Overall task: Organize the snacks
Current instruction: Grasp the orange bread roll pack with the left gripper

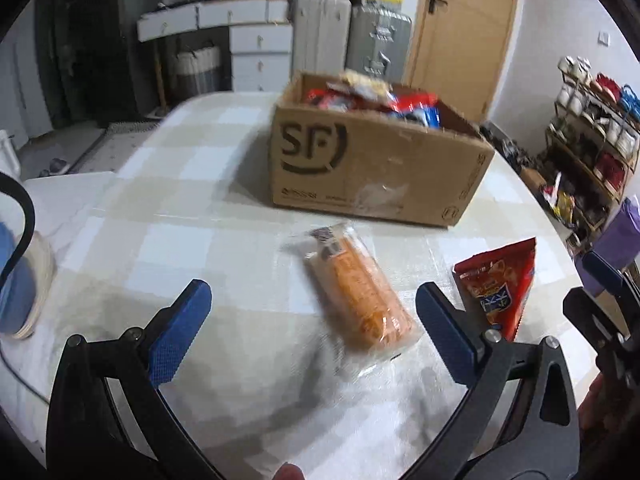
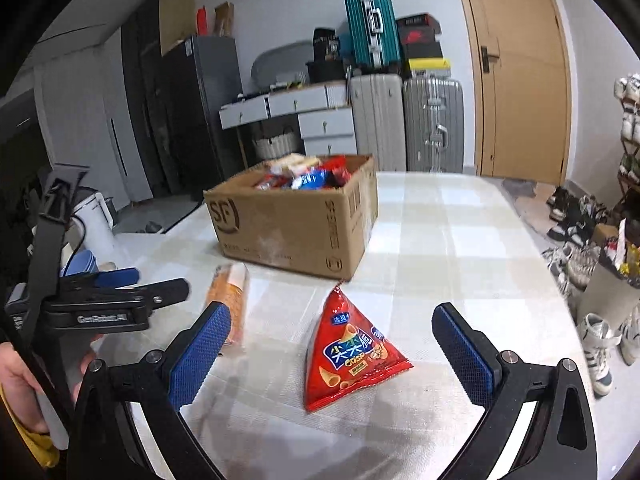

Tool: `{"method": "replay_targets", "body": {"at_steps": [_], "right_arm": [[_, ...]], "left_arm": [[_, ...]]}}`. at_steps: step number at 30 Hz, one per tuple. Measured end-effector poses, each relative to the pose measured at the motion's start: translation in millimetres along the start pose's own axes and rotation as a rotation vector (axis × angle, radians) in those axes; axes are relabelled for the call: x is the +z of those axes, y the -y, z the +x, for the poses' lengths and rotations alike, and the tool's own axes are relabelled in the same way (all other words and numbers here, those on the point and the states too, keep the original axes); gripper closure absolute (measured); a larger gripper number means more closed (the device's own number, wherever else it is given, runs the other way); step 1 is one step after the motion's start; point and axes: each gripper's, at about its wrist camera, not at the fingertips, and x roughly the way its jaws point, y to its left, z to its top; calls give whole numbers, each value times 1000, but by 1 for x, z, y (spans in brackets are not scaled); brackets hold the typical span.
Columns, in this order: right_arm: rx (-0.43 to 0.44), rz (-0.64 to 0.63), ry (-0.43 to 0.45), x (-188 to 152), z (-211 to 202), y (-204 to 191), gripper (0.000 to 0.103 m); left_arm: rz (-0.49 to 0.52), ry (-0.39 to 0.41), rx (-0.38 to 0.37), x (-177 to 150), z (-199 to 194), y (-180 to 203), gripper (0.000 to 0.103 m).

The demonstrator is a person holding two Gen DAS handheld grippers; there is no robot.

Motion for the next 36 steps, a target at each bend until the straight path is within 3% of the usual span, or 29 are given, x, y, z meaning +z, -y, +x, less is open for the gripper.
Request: {"method": "replay_targets", "body": {"at_steps": [8, 17, 19, 23, 26, 32, 36], "right_arm": [[22, 73, -65, -4, 27, 21, 1], [26, 97, -138, -9, 50, 27, 1], [25, 97, -149, -10, 53, 26, 1], [27, 108, -164, -11, 57, 27, 1], [21, 114, -165, -13, 58, 29, 1], [18, 116, -170, -14, 57, 29, 1], [15, 95, -157, -12, 55, 27, 1]], "left_arm": [[-45, -134, -8, 12, 65, 3, 1], [-16, -194, 33, 12, 98, 17, 5], [1, -186, 23, 13, 100, 19, 9], [39, -162, 56, 16, 102, 19, 38], [18, -152, 52, 20, 101, 14, 68], [-81, -177, -83, 29, 101, -16, 69], [-70, -167, -73, 31, 96, -28, 69]]}}
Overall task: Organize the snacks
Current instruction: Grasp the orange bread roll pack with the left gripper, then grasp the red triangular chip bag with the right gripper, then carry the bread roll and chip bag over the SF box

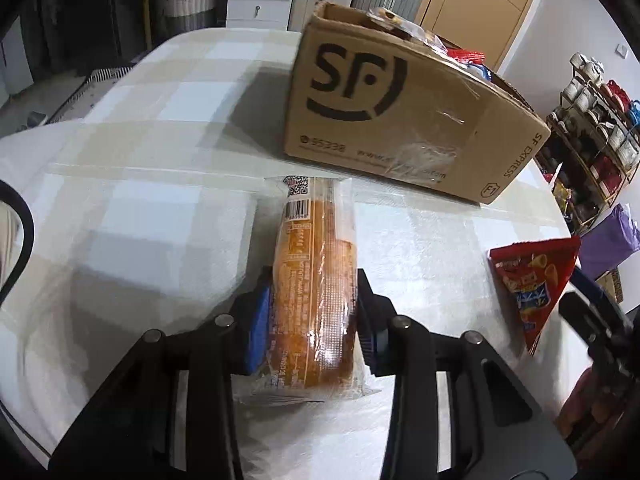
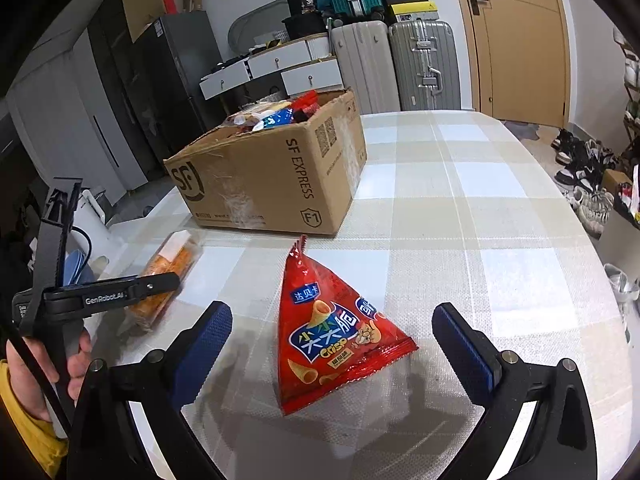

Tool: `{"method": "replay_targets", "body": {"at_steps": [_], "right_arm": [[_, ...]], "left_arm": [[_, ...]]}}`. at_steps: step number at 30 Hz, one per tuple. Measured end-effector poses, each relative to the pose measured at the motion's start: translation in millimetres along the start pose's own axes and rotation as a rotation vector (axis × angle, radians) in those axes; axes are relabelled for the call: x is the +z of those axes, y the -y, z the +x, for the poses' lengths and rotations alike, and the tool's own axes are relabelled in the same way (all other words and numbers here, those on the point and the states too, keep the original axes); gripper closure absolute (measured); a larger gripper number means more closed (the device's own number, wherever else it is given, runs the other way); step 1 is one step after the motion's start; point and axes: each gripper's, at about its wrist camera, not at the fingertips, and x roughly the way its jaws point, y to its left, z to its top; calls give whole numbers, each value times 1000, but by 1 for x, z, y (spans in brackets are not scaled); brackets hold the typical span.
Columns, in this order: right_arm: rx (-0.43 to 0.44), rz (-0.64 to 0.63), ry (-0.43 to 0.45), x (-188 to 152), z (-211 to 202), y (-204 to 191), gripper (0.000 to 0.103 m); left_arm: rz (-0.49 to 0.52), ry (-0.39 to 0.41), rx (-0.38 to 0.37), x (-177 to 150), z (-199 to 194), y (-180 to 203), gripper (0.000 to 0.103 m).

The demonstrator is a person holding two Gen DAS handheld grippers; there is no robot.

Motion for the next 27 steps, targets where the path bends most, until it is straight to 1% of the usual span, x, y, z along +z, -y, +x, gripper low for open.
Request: {"method": "replay_targets", "body": {"at_steps": [5, 6, 7, 8, 9, 10, 11, 12, 14, 18, 22, 24, 27], "right_arm": [[-8, -14, 0, 4, 2, -4, 1], [-5, -13, -9, 4, 4, -4, 1], [-7, -14, -28, 5, 8, -5, 1], [-15, -18, -41, 4, 11, -6, 3], [-26, -22, -53, 4, 14, -7, 7], [-39, -25, -78, 3, 19, -6, 11], [-42, -24, -95, 2, 23, -6, 24], [-44, -17, -120, 2, 28, -4, 33], [-53, -6, -139, 1, 33, 0, 35], [-41, -19, -147, 1, 35, 0, 42], [-36, -35, -155, 0, 35, -3, 45], [-27, -42, -151, -1, 32, -4, 52], [-14, -39, -150, -2, 28, -4, 53]], "left_arm": [[-21, -2, -10, 2, -8, -12, 69], [-22, -2, -16, 0, -10, -15, 69], [-21, 0, -20, -9, -17, -14, 69], [-17, 3, -23, -8, -18, -13, 69], [-11, 5, -24, -12, -22, -14, 69], [-7, 6, -26, -24, -27, -15, 69], [-1, 5, -28, -24, -28, -13, 69], [3, 3, -30, -26, -28, -14, 69], [4, 2, -37, -31, -32, -10, 69], [21, 2, -41, -34, -33, -6, 69], [27, -1, -48, -35, -33, -4, 69], [25, 1, -52, -35, -35, -4, 69], [22, 2, -59, -37, -37, -4, 69]]}}
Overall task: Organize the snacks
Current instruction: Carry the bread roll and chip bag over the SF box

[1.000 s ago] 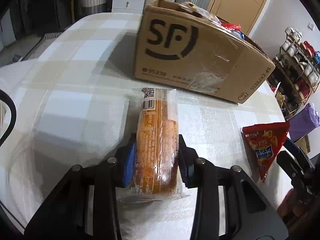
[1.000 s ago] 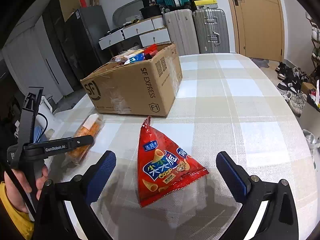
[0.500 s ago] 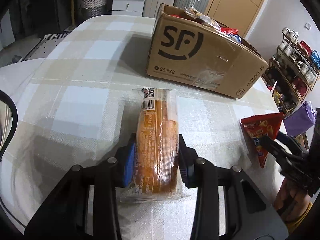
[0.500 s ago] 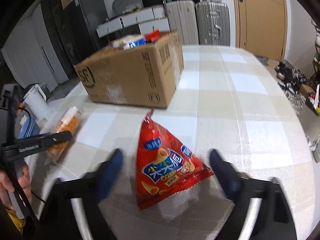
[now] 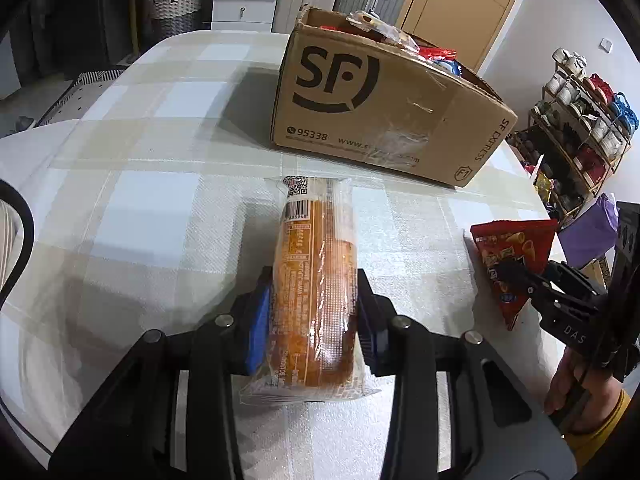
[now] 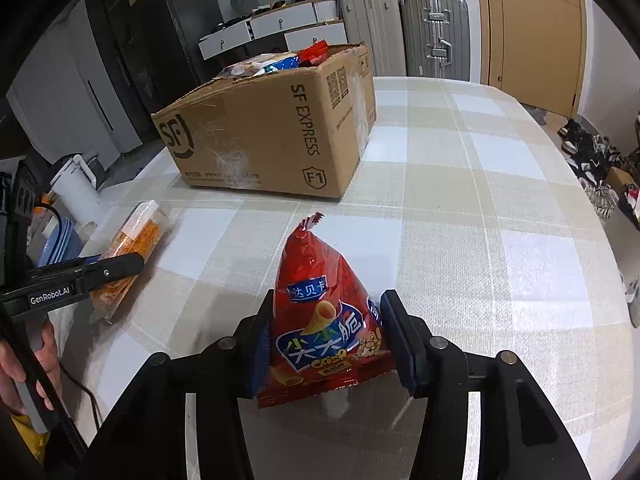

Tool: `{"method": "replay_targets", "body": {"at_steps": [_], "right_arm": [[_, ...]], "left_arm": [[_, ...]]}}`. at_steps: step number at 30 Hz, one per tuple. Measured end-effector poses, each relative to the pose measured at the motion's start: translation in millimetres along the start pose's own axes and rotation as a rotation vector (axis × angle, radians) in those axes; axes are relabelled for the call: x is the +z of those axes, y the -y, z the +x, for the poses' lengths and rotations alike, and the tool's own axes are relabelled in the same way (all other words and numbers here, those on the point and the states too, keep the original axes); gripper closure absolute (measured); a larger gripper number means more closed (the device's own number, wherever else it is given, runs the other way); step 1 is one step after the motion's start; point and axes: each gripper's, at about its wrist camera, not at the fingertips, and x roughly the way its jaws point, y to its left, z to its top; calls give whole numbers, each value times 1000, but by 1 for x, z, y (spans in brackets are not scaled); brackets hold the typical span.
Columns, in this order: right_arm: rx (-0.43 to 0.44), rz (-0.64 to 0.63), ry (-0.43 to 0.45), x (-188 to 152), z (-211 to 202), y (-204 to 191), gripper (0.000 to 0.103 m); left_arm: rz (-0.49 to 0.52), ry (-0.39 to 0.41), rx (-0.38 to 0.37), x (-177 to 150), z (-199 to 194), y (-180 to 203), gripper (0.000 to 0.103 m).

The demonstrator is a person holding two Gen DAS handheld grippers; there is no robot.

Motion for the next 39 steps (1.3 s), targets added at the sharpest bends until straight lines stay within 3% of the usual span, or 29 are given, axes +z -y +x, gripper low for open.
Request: {"method": "replay_targets", "body": {"at_steps": [16, 25, 33, 39], "right_arm": [[129, 60, 53, -10, -32, -11, 58], [136, 29, 74, -9, -37, -29, 58], [195, 4, 140, -16, -64, -53, 58], [219, 6, 144, -36, -83, -65, 58]], "left_arm": [[30, 27, -11, -7, -18, 7, 69], [61, 69, -18, -13, -39, 19, 69], [129, 215, -13, -42, -103, 45, 69], [137, 216, 0, -69, -134, 58, 69]]}}
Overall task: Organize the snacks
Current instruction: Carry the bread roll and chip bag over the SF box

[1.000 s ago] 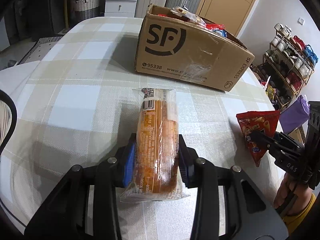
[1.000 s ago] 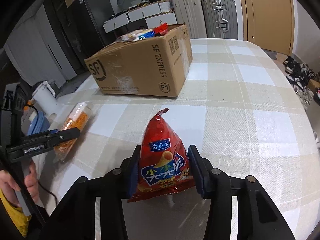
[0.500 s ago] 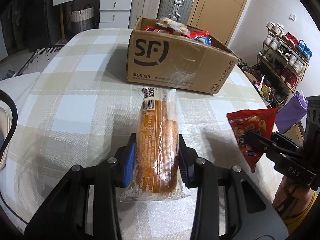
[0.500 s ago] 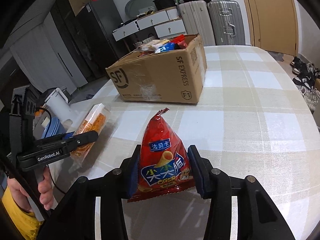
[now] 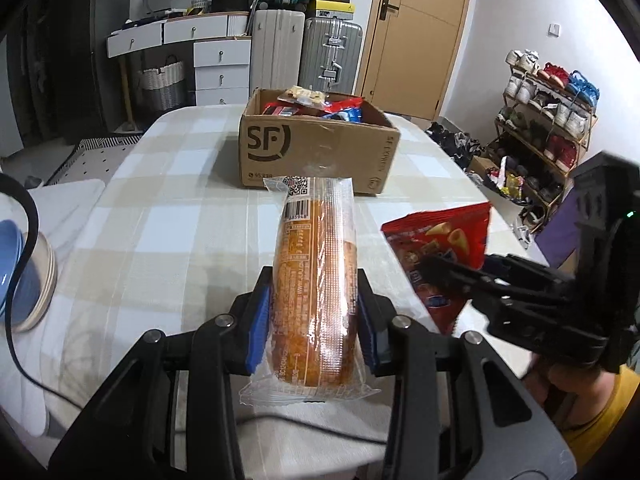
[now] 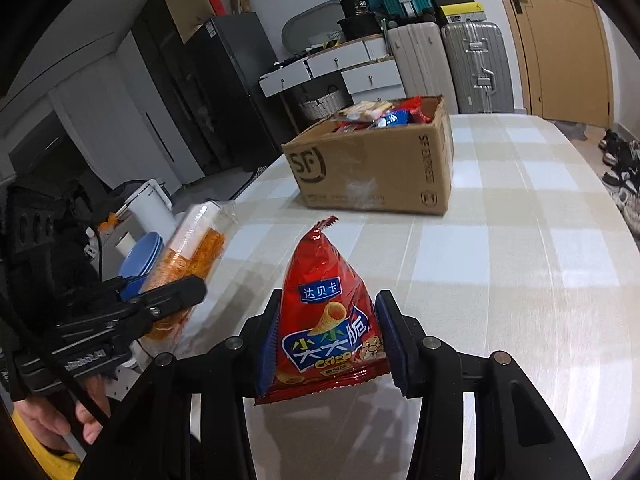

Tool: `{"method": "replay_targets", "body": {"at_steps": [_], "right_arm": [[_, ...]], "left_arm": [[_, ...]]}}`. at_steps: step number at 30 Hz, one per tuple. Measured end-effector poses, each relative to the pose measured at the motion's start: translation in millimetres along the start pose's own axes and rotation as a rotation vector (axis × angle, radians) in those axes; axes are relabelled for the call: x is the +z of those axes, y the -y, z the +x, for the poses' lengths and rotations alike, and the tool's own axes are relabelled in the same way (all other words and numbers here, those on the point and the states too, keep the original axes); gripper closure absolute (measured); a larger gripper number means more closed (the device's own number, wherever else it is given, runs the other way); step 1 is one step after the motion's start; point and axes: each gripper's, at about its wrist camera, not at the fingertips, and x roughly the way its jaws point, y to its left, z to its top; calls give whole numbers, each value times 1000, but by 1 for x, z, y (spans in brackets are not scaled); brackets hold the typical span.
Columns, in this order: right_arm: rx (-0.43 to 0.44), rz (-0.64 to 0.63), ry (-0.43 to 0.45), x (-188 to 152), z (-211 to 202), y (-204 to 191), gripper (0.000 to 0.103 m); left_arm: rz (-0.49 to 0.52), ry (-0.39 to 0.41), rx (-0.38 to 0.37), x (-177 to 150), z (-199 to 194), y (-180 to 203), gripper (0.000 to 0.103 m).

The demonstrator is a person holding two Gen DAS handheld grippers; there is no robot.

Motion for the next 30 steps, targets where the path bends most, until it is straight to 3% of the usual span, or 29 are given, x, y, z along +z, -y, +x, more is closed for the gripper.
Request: {"method": "replay_targets", "body": {"at_steps": [9, 13, 23, 30], "right_arm": [[23, -8, 71, -5, -33, -21, 58], [16, -10, 88, -3, -42, -23, 58], [12, -29, 139, 37, -57, -17, 58], [20, -14, 160, 92, -47, -6, 58]], "left_arm": [[6, 80, -6, 1, -70, 16, 69], [1, 86, -8, 3, -82, 17, 69], [-13, 74, -12, 31, -79, 11, 69], [1, 75, -17, 93, -58, 2, 69]]}}
